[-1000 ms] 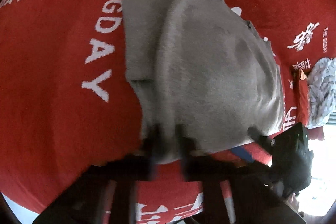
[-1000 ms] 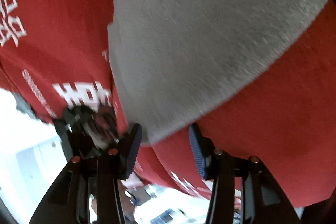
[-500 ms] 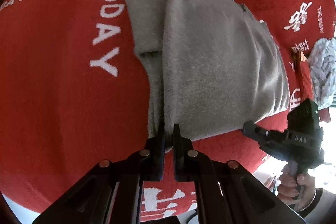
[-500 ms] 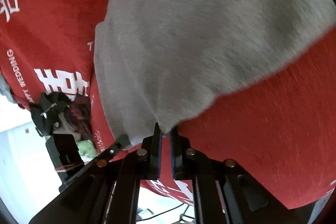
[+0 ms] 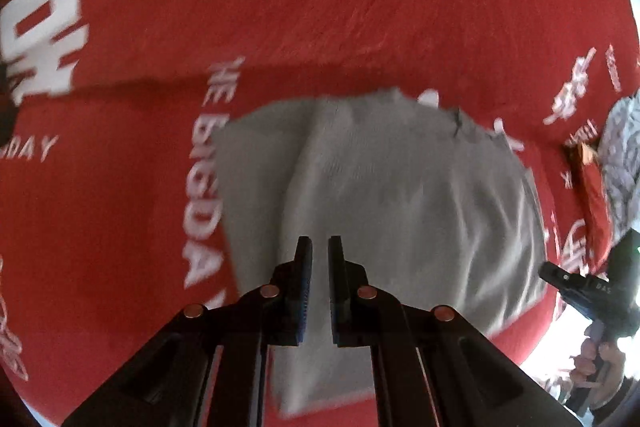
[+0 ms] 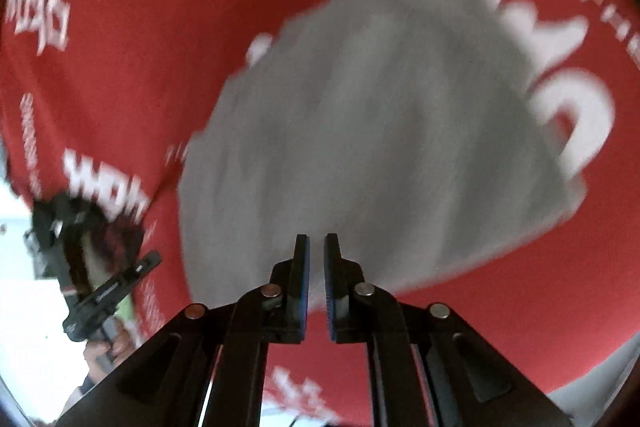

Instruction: Fold small clothes

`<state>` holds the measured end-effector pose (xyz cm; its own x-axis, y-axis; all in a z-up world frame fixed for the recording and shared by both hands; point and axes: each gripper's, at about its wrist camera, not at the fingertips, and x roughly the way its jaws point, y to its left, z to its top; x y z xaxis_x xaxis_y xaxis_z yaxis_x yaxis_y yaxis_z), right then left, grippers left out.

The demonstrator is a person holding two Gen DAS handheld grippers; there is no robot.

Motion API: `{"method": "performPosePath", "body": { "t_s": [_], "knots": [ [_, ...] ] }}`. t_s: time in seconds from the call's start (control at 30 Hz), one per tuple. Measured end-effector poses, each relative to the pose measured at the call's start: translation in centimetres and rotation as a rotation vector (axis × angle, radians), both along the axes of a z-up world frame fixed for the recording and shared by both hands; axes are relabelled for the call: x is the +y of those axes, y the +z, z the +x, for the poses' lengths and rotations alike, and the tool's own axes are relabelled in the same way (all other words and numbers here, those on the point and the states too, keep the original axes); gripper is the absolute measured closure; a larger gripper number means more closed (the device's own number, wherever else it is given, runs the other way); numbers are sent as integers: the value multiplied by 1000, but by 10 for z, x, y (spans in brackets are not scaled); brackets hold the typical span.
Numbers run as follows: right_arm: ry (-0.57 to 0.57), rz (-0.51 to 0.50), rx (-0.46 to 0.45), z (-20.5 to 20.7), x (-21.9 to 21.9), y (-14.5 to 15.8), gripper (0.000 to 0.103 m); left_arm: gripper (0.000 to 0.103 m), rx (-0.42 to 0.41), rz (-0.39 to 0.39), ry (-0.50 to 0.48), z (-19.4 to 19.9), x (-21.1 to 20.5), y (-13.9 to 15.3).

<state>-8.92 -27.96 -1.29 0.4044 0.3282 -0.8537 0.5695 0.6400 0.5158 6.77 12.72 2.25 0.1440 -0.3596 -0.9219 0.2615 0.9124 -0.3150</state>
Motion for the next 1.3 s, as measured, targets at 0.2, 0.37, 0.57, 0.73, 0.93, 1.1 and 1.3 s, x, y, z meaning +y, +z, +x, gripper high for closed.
{"method": "performPosePath", "body": {
  "t_s": [0.2,0.37,0.57,0.73,0.93,1.1,1.3],
  "knots": [
    [-32,-257,76,12,-55,4,56,95,22,137,23,23,-29,-37],
    [119,-209,219,18,-70,-31,91,95,32,173,25,24,-31,-47],
    [178,-261,220,-11,-78,-30,98,95,4,213,-6,18,-41,-49],
    [12,-148,201,-34,-102,-28,93,95,8,207,-2,19,-43,-35],
    [50,-242,21,0,-95,23,93,95,-21,188,6,42,-61,-27],
    [136,-217,-21,62,-78,4,93,95,26,189,84,65,-72,-53],
    [18,-150,28,66,-102,-47,99,95,3,197,65,66,-70,-55]
  ]
}}
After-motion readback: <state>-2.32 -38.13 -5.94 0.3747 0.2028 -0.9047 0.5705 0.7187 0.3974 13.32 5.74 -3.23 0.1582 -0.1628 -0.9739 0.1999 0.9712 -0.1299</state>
